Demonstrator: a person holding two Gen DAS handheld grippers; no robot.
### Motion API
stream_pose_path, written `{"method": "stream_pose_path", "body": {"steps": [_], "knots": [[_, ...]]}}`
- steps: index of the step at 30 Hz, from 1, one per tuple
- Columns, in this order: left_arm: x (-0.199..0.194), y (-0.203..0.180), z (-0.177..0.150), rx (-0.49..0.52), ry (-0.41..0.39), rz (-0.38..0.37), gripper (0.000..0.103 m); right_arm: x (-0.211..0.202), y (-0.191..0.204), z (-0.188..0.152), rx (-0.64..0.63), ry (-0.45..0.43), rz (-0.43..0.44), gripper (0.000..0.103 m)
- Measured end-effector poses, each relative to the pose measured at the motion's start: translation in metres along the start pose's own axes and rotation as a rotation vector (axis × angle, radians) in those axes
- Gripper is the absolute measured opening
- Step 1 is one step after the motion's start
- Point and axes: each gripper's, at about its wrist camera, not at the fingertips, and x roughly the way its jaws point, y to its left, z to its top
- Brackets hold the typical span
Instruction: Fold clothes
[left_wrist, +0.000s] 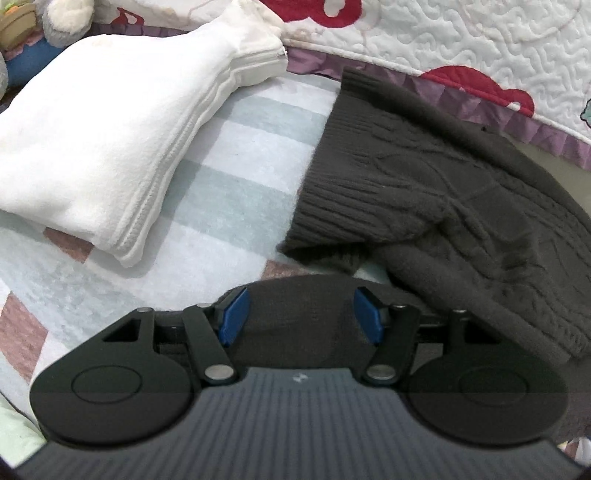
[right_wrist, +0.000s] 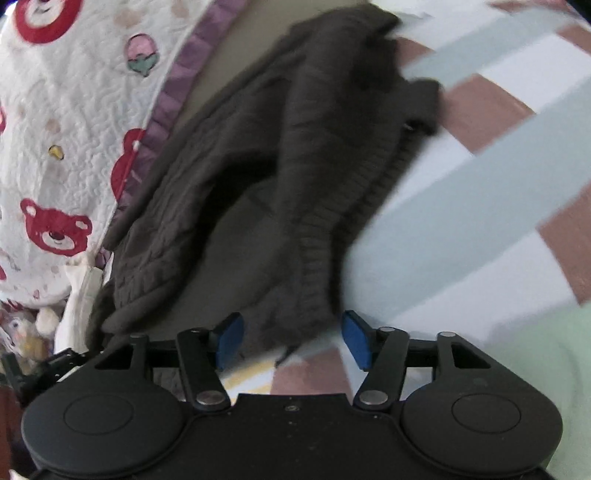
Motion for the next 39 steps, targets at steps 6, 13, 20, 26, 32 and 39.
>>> {"method": "stream_pose_path", "body": {"steps": [6,13,20,26,32,39], "knots": [[0.001,0.0,0.0,-0.022,-0.017,-0.017,0.062,0.036,0.03,0.015,-0.074,-0.126,-0.03,0.015],[-0.017,0.02,-0.003,-0.067,-0.031,-0.022,0.062,-0.076,0.087,0.043,-0.438,-0.377,-0.135,0.011],[-0.008,0.027,-0.006,-0.186,0.061,-0.14,0.064,-0.116,-0.003,0.049,-0.244,-0.277,-0.427,0.011],[0.008,0.012,-0.016,-0.275,0.073,-0.256,0.064,-0.084,-0.026,0.055,-0.207,-0.245,-0.437,0.012],[0.018,0.004,-0.015,-0.311,0.018,-0.269,0.065,-0.082,-0.02,0.053,-0.306,-0.271,-0.461,0.012],[0.028,0.008,-0.011,-0.417,-0.019,-0.249,0.065,-0.081,-0.028,0.051,-0.325,-0.264,-0.453,0.013]]}}
